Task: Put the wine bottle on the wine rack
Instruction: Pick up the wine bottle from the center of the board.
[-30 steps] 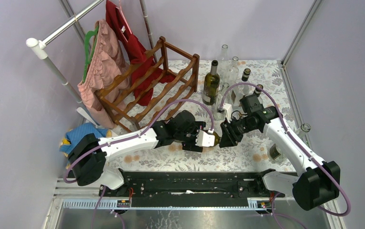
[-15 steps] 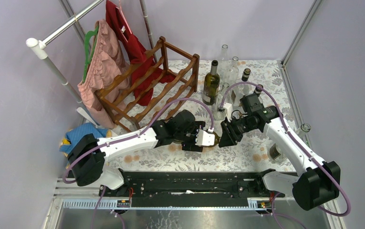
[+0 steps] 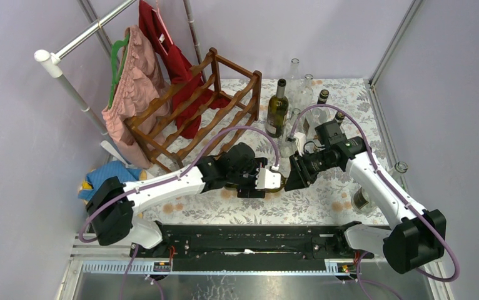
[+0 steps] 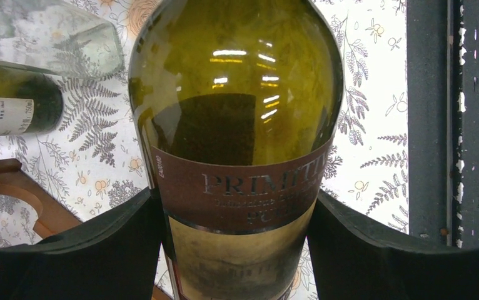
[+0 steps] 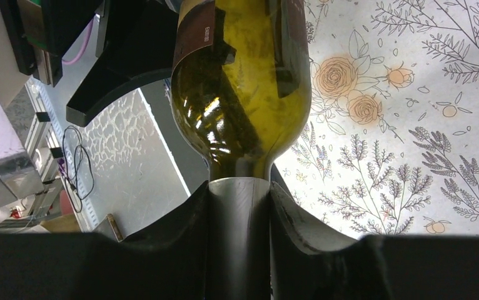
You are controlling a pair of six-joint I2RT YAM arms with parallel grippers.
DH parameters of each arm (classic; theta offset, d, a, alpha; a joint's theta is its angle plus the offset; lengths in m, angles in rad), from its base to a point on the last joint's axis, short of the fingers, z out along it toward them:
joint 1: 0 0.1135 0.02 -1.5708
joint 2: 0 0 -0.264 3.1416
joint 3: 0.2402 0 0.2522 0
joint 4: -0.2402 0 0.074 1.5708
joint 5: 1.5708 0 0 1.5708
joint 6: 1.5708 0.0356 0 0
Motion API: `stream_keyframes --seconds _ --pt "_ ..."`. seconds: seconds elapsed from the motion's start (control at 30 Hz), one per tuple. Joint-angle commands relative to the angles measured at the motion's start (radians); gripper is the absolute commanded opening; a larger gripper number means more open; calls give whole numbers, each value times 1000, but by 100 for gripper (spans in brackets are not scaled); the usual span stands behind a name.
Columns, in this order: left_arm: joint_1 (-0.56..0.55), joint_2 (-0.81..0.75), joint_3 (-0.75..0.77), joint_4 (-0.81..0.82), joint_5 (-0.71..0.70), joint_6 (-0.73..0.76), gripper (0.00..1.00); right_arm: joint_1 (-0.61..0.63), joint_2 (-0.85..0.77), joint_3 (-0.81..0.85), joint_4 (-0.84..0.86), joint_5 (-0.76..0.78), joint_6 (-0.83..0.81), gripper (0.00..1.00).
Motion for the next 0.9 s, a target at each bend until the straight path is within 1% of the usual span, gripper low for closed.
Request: stream_keyframes --seconds 0.0,0.07,0.13,0.17,0.27,0.33,0.6,0.67,0.7,0.77,0.87 --pt "-5 9 83 100 43 22 0 11 14 42 27 -140 13 13" --pt "-5 7 94 106 42 38 0 11 20 45 18 -137 -7 33" --pt "-6 11 112 105 40 53 0 11 24 47 17 -139 -9 47" --pt "-5 12 119 104 40 59 0 11 26 46 16 -138 -9 53" --pt "-6 14 130 100 44 72 0 11 34 45 19 -129 -4 63" --pt "-7 18 133 99 51 74 0 10 42 45 21 -127 -3 65" --pt "-7 18 125 99 51 74 0 21 80 54 -7 -110 -34 65" --pt "-7 21 125 100 49 77 0 31 82 52 -11 -97 -41 62" --pt "-7 21 127 100 47 77 0 34 81 52 -13 -94 -42 57" --pt "-7 24 128 100 43 78 0 38 78 53 -17 -88 -43 42" --pt "-6 27 127 98 37 79 0 39 73 56 -38 -78 -55 23"
